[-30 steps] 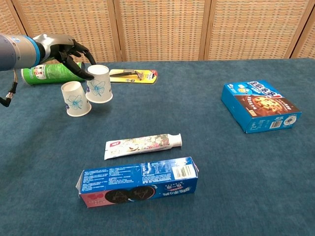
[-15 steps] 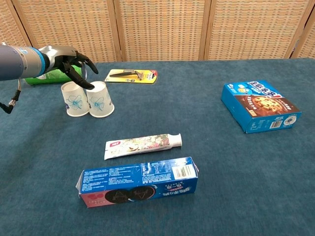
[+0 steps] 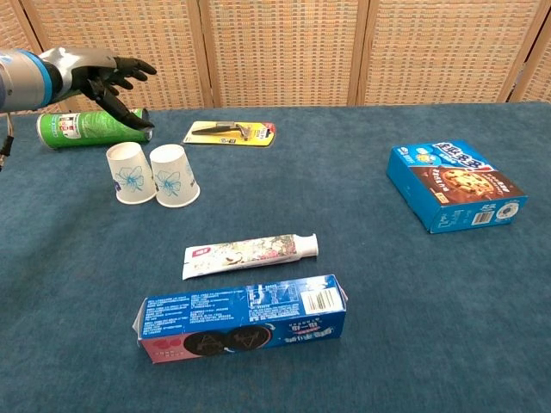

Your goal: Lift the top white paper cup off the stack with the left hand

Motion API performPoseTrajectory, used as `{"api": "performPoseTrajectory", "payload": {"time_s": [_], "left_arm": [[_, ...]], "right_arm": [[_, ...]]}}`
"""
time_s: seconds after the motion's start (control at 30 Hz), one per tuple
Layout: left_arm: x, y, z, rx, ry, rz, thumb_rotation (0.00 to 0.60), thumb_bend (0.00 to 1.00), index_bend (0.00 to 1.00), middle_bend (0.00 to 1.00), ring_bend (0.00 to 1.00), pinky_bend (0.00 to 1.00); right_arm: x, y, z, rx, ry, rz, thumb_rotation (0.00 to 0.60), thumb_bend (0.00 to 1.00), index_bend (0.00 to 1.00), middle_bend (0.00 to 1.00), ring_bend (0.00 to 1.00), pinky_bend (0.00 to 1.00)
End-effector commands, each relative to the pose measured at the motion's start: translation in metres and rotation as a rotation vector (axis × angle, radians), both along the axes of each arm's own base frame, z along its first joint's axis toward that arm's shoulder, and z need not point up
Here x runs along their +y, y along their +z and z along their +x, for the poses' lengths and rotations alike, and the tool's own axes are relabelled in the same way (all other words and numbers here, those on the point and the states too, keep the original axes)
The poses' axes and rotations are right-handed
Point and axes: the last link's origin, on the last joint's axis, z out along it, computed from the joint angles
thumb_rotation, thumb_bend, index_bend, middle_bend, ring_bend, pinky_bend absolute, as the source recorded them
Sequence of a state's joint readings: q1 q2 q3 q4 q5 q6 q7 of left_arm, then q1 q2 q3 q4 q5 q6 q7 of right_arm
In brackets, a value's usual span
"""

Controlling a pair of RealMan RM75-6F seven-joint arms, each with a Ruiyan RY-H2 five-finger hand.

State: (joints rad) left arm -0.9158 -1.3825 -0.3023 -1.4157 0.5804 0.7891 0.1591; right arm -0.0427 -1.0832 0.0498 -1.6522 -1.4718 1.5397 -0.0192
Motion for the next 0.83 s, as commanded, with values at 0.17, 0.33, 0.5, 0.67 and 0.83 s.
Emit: {"api": "performPoseTrajectory", "payload": {"time_s": [0.17, 0.33, 0.5, 0.67, 0.83], "left_arm": [[-0.068, 0.07, -0.034, 0.169, -0.113, 0.166, 0.6, 0.26, 0.0, 0.0, 0.0, 0.0], [-0.122, 0.095, -0.077, 0.238, -0.061, 0.242, 0.6, 0.15, 0.0, 0.0, 0.0, 0.0], [-0.178, 0.101, -0.121, 0.307, 0.018, 0.251, 0.6, 0.13, 0.0, 0.0, 0.0, 0.0], [-0.216, 0.1, -0.147, 0.337, 0.066, 0.299, 0.6, 0.13, 0.0, 0.0, 0.0, 0.0], [-0.234, 0.097, -0.152, 0.329, 0.062, 0.329, 0.6, 0.13, 0.0, 0.0, 0.0, 0.0]], "right_arm": [[0.004, 0.003, 0.003, -0.008, 0.014, -0.007, 0.6, 0.0, 0.0, 0.0, 0.0, 0.0], [0.006, 0.004, 0.003, -0.017, 0.021, -0.008, 0.6, 0.0, 0.0, 0.0, 0.0, 0.0], [0.006, 0.006, 0.003, -0.017, 0.027, -0.013, 0.6, 0.0, 0.0, 0.0, 0.0, 0.0], [0.01, 0.006, 0.007, -0.018, 0.043, -0.011, 0.6, 0.0, 0.0, 0.0, 0.0, 0.0], [0.013, 0.005, 0.01, -0.011, 0.056, -0.014, 0.6, 0.0, 0.0, 0.0, 0.0, 0.0]]}}
